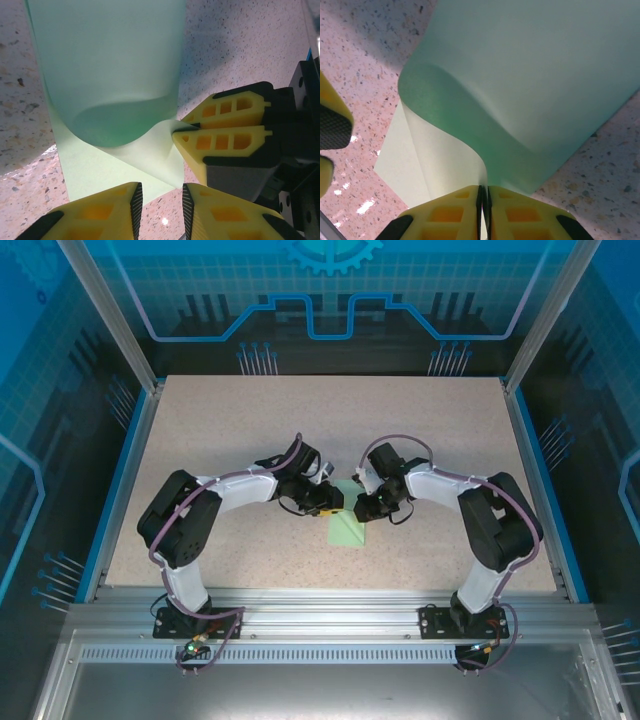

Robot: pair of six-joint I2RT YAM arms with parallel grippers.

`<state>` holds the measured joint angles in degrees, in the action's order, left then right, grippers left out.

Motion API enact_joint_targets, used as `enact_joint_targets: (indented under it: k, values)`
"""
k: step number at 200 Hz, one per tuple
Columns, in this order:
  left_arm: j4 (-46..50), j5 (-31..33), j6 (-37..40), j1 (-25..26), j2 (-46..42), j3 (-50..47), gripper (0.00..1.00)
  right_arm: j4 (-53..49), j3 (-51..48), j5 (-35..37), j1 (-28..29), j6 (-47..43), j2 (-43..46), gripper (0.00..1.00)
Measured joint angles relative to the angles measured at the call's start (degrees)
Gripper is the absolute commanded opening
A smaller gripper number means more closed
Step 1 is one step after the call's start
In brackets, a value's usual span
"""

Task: Fold a paper plane with a square sheet of paper (pick it up from the middle)

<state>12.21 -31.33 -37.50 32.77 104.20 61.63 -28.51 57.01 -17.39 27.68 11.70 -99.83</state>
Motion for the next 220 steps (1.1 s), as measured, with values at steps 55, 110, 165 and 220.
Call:
enact_joint_targets:
  k: [55,110,165,220]
  values:
    - [0.0,0.0,0.0,0.1,0.5,0.0,0.31,0.1,0.0,0.0,0.0,0.0,-0.3,0.15]
    - [0.0,0.0,0.0,0.1,0.7,0.2,0.31,0.1,0.0,0.4,0.0,0.0,-1.2,0.15]
    - [-0.1,-0.4,-0.1,0.2,1.2,1.4,0.31,0.1,0.0,0.5,-0.1,0.0,-1.4,0.15]
    - [-2.1,-2.1,-1.5,0.5,3.4,1.6,0.31,0.1,0.0,0.5,-0.1,0.0,-1.4,0.15]
